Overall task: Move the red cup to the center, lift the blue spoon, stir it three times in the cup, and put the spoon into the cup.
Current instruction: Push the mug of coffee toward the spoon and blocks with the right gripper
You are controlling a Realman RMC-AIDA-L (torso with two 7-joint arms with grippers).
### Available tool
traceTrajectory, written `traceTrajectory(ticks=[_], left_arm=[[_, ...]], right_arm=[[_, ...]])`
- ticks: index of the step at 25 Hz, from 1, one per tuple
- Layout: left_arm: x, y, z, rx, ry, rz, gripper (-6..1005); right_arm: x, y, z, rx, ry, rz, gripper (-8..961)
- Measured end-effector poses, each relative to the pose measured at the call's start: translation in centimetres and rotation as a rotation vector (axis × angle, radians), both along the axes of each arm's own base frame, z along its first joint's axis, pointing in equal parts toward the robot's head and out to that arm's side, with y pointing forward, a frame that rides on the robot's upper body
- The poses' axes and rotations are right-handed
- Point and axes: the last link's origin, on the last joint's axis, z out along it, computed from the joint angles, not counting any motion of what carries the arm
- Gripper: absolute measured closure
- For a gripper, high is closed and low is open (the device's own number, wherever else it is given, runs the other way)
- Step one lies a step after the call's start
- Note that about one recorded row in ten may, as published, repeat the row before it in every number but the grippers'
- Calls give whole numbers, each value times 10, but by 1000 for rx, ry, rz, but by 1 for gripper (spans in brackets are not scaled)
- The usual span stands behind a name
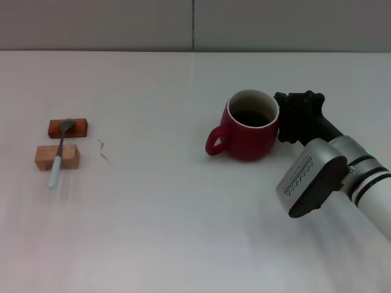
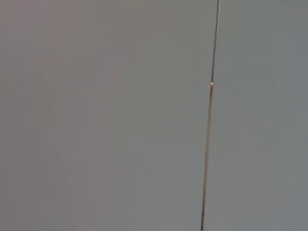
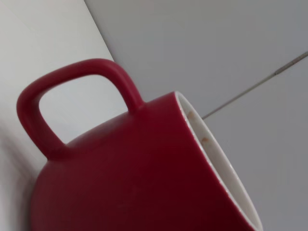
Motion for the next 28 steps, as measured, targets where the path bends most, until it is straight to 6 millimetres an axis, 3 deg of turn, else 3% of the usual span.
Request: traceTrajectory(ticks=[28], left_arm=[[3,-3,-3,6,-11,-20,141]], right_arm=[[-46,1,-26,-114,55,77,924]])
